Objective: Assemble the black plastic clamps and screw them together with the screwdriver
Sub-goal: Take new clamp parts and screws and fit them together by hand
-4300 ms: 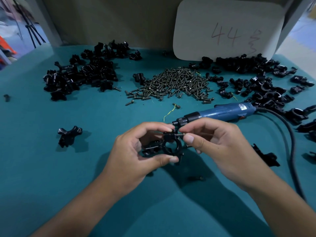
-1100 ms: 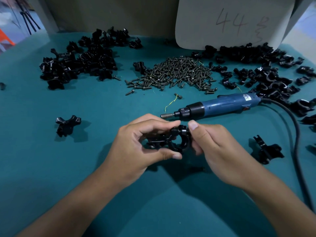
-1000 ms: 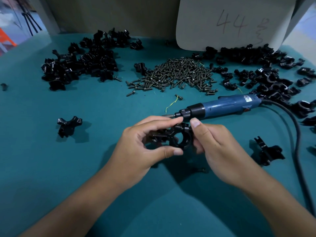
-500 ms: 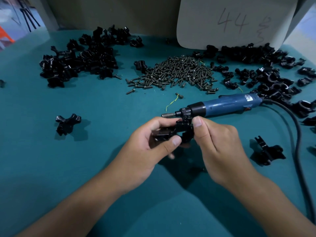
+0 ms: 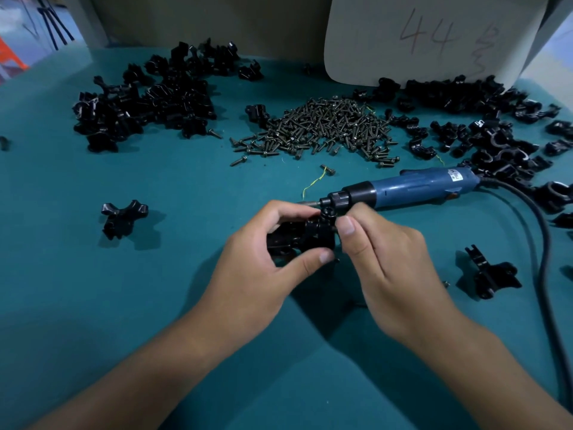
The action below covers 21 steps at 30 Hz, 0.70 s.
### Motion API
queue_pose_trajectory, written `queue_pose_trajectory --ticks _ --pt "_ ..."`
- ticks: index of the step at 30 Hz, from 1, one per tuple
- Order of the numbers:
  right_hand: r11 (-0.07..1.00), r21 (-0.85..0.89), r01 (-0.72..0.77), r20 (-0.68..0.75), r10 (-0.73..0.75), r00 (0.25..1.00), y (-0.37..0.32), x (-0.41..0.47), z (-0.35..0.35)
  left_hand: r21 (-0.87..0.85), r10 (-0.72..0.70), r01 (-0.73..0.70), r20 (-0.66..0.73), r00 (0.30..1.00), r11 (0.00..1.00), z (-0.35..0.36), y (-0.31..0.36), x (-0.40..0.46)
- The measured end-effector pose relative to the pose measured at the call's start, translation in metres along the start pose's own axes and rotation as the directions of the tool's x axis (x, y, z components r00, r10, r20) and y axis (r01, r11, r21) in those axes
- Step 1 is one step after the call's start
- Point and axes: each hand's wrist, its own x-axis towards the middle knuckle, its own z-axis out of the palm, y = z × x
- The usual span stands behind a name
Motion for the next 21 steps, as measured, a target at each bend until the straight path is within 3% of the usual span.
queue_pose_trajectory --ticks 3,11,14,18,21 --pt "0.999 0.032 0.016 -0.039 -0.015 0.999 0.000 0.000 -0.002 0.013 0.004 -0.003 -0.039 0.999 1.000 -0.002 0.002 0.002" --pt "0.995 -0.032 0.096 0.019 -0.096 0.995 0.004 0.005 -0.006 0.095 0.048 -0.048 -0.007 0.999 0.994 -0.002 0.005 -0.001" --pt "0.999 0.019 0.026 -0.002 -0.026 1.000 -0.001 0.003 -0.003 0.114 0.075 -0.072 -0.018 0.997 0.991 0.000 0.006 -0.003" --pt "0.967 0.214 -0.139 0.032 0.135 0.990 -0.006 -0.001 0.001 0.153 0.101 -0.096 -0.025 0.995 0.984 0.001 0.007 -0.003" --pt "0.977 0.172 -0.125 0.095 0.110 0.989 -0.004 -0.002 -0.004 0.146 0.069 -0.064 -0.035 0.997 0.987 0.001 0.005 -0.003"
